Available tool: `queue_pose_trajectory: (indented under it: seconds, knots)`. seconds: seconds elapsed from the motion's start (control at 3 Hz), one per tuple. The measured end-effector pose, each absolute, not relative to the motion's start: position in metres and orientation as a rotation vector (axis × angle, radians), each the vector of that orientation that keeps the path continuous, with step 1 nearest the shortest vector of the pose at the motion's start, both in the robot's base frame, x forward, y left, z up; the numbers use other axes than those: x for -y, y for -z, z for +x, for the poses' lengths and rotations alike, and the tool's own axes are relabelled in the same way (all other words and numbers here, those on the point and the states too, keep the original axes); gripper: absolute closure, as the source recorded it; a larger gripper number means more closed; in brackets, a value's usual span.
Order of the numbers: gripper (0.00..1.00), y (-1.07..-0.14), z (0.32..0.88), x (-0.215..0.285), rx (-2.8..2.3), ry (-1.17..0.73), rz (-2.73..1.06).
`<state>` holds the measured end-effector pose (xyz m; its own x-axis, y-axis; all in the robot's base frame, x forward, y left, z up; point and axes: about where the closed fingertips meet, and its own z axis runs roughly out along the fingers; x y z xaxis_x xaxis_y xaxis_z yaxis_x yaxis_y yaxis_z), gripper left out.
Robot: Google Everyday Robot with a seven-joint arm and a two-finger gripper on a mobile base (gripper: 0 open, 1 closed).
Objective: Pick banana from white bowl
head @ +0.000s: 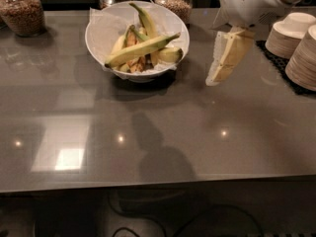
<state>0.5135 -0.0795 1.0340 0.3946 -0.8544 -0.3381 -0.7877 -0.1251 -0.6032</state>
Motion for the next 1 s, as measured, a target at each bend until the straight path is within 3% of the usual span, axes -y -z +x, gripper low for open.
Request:
queue_pose_trajectory:
  seconds: [0.33,1.0]
  knots:
    - [0.0,-1.034,0.514,0.079,-1.406,0.116,-1.921]
    - [0.0,-1.025,0.585,0.031,-1.174,0.231,-2.022]
